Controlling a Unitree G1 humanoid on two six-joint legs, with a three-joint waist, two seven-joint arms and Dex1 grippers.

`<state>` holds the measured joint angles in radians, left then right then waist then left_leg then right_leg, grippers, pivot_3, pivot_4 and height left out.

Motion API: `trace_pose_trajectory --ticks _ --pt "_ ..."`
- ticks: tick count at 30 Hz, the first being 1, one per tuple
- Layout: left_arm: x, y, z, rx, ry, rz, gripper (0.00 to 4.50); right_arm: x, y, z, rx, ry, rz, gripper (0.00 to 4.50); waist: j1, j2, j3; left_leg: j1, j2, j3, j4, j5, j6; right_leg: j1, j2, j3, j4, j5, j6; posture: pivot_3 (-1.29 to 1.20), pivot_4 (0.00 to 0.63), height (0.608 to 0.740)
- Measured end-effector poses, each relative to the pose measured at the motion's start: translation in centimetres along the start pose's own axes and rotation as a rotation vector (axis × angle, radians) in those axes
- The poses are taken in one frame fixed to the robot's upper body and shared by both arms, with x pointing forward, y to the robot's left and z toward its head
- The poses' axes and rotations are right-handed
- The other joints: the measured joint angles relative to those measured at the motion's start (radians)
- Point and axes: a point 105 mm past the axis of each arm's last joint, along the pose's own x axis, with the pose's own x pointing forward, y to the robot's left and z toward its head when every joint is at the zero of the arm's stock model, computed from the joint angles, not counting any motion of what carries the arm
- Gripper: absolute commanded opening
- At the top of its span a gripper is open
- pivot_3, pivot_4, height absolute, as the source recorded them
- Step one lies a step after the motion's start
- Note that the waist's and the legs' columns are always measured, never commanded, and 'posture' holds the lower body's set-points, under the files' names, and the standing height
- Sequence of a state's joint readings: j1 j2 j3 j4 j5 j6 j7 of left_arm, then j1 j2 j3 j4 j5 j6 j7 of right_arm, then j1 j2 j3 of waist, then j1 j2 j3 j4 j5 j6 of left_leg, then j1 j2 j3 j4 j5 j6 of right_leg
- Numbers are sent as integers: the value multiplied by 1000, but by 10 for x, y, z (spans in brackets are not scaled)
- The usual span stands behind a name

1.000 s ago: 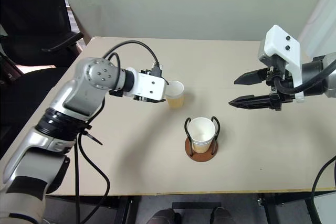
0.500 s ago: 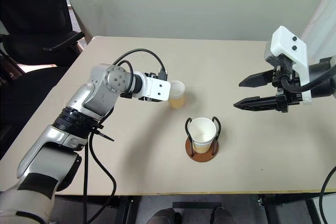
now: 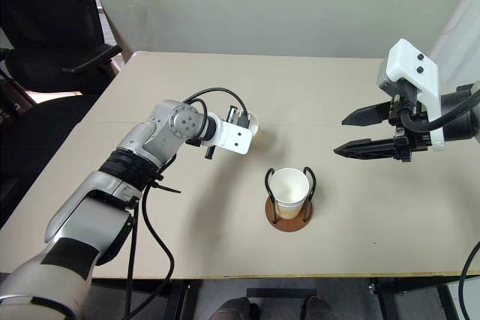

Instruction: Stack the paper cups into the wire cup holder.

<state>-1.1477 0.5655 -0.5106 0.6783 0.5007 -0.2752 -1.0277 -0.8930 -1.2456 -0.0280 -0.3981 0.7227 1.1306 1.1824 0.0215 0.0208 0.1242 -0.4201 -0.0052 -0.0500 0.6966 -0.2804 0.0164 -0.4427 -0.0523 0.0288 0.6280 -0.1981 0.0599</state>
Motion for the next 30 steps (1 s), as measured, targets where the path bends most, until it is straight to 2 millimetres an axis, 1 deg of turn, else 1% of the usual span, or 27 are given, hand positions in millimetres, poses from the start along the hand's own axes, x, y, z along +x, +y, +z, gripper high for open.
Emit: trace_pose_trajectory --ticks 4,6,7,11,13,16,21,23,25,27,30 --pt "-5 -5 5 16 -52 -63 50 0 0 -5 9 14 3 3085 1 0 0 0 0 0 0 0 0 0 0 0 0 0 0 0 150 740" --pt "-12 -8 9 9 -91 -111 50 0 0 -5 -9 -3 3 3085 1 0 0 0 0 0 1 0 0 0 0 0 0 0 0 0 150 740" --pt "-17 -9 10 1 -112 -133 50 1 0 -3 -24 -29 4 3085 0 0 0 0 0 0 1 0 0 0 0 0 1 0 0 0 150 740" --pt "-40 -12 27 -15 -237 -214 50 2 -3 5 -60 -144 -4 3085 1 0 0 0 0 1 2 0 0 0 0 1 2 0 0 0 150 740" --pt "-53 -11 35 -19 -287 -247 50 1 -3 3 -40 -155 6 3085 3 0 0 -1 0 1 2 0 0 0 0 0 2 0 0 0 150 740" --pt "-69 -6 45 -36 -357 -262 50 -3 3 -1 2 -159 49 3085 5 0 0 -1 0 1 2 0 1 1 0 0 1 0 0 0 150 740" --pt "-94 13 79 15 -473 -264 50 -9 10 -11 49 -163 70 3085 7 0 0 -1 0 2 2 -1 1 1 -1 1 0 1 1 0 150 740" --pt "-100 15 89 43 -499 -287 50 -15 14 -14 62 -158 65 3085 6 0 0 0 0 2 2 -1 1 1 -1 1 0 1 1 0 150 740" --pt "-102 14 97 61 -518 -320 50 -22 16 -14 70 -165 53 3085 6 0 0 -1 0 2 1 -1 1 1 -1 1 0 0 1 0 150 740" --pt "-102 11 104 72 -546 -362 50 -31 20 -10 66 -171 37 3085 6 1 0 0 0 2 2 -1 1 1 -1 1 0 0 1 0 150 740" --pt "-103 9 111 88 -571 -396 50 -47 27 2 44 -177 4 3085 6 1 0 -1 0 2 2 -1 1 2 -1 1 0 0 1 0 150 740"
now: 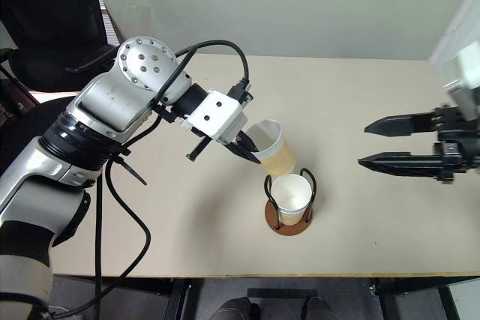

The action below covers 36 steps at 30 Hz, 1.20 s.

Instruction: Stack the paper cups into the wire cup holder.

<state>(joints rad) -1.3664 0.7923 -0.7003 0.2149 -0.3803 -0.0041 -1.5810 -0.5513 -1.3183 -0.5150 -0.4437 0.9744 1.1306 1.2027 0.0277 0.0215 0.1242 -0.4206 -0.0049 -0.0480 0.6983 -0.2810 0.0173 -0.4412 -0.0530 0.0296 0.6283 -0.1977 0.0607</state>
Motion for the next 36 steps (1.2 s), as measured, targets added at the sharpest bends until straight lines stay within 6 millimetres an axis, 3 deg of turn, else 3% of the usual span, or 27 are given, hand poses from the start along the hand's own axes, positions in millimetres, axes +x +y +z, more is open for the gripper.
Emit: trace_pose_trajectory --ticks 5,14,25,36 --pt "7 6 6 50 -11 -33 50 -18 2 18 -62 -7 -94 3085 1 0 0 0 0 0 1 0 1 1 0 0 -1 0 0 0 150 740" --pt "-5 28 12 102 -3 17 50 -21 4 14 -37 5 -131 3085 0 0 0 0 0 0 0 -1 1 1 0 0 -1 0 1 0 150 740" --pt "3 20 34 100 -92 -70 50 -26 5 11 -18 14 -151 3085 1 1 1 -1 0 1 1 -2 2 1 -1 1 -2 -1 3 0 150 740" --pt "20 12 40 91 -133 -159 50 -31 9 10 -9 22 -182 3085 1 1 1 0 -1 2 1 -2 2 1 -1 0 -1 -1 3 0 150 740"
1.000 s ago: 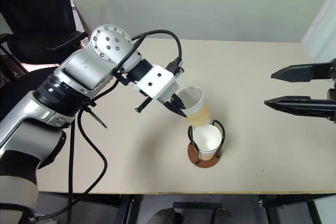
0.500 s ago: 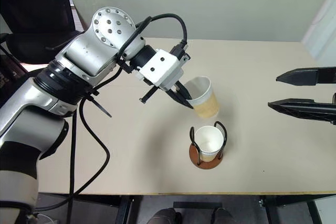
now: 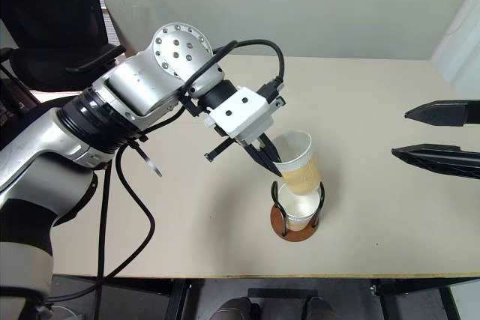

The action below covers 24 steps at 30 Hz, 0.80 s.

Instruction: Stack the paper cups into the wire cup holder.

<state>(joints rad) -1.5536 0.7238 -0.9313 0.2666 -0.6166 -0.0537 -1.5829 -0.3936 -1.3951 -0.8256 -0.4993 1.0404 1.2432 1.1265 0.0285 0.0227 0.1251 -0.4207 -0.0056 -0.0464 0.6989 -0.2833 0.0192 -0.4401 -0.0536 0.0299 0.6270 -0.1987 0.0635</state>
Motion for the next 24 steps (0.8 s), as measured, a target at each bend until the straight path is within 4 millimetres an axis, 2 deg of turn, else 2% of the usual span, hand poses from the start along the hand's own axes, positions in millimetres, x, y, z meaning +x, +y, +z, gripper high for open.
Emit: trace_pose_trajectory --ticks 9,23,24 --pt "10 -4 2 3 -5 -47 50 -1 0 -1 5 3 -10 3085 0 0 0 0 0 0 0 0 0 0 0 0 0 0 0 0 150 740" --pt "13 -8 -16 46 89 -71 50 0 -1 0 -11 -3 -23 3085 0 0 0 0 0 0 0 0 0 1 0 0 0 0 1 0 150 740" --pt "14 -8 -17 51 94 -73 224 0 -1 0 -9 -1 -24 3085 0 0 0 0 0 -1 1 0 0 0 0 0 0 0 1 0 150 740"
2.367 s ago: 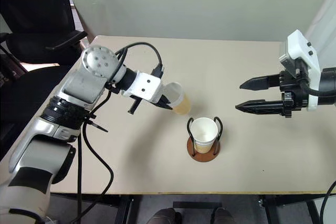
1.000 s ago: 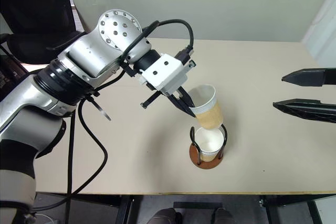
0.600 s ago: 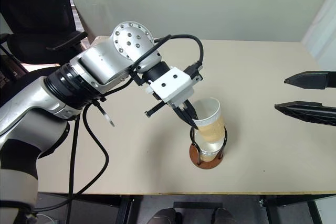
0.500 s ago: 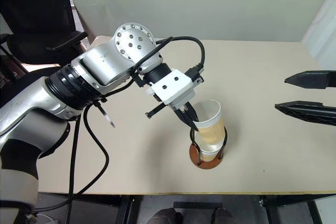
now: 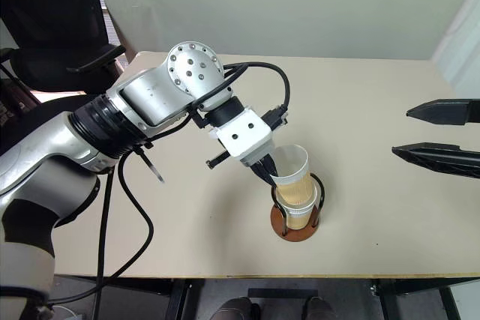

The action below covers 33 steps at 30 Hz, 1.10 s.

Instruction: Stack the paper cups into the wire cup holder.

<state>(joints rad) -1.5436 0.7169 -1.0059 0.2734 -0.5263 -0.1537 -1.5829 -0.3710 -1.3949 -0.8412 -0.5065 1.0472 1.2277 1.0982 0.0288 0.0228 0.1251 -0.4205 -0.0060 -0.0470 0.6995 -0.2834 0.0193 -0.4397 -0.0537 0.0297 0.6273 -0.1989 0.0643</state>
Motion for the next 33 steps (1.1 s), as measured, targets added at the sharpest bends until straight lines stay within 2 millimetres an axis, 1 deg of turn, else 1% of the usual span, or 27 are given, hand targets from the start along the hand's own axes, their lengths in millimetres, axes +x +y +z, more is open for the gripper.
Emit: trace_pose_trajectory --ticks 2,4,13,16,24,29,33 --pt "4 2 -2 4 2 -2 632 0 0 -1 5 3 0 3085 1 0 0 0 0 0 0 0 0 1 0 0 0 0 0 0 150 740" --pt "9 2 -3 9 -1 -9 1230 0 0 -1 5 3 1 3085 1 0 0 0 0 0 1 0 0 1 0 0 0 0 0 0 150 740" --pt "6 4 0 -16 -33 8 4459 1 5 -2 16 -3 58 3085 0 0 0 0 0 0 0 0 0 1 0 0 0 0 1 0 150 740" --pt "3 6 1 -26 -38 24 4485 3 7 -2 11 -12 94 3085 0 0 0 0 0 0 0 0 0 1 0 0 0 0 1 0 150 740" --pt "-19 17 2 -63 -33 138 4485 14 7 -5 -7 -23 168 3085 0 0 0 0 0 0 1 0 0 1 0 0 0 0 1 0 150 740" --pt "-28 17 -2 -96 -26 212 4485 24 6 -7 -14 -51 217 3085 0 1 0 1 0 1 1 0 0 1 0 0 1 0 1 0 150 740" --pt "-33 13 -6 -131 -33 268 4485 29 3 -1 -37 -75 267 3085 -2 1 0 1 0 1 1 1 0 1 1 0 1 1 1 0 150 740"
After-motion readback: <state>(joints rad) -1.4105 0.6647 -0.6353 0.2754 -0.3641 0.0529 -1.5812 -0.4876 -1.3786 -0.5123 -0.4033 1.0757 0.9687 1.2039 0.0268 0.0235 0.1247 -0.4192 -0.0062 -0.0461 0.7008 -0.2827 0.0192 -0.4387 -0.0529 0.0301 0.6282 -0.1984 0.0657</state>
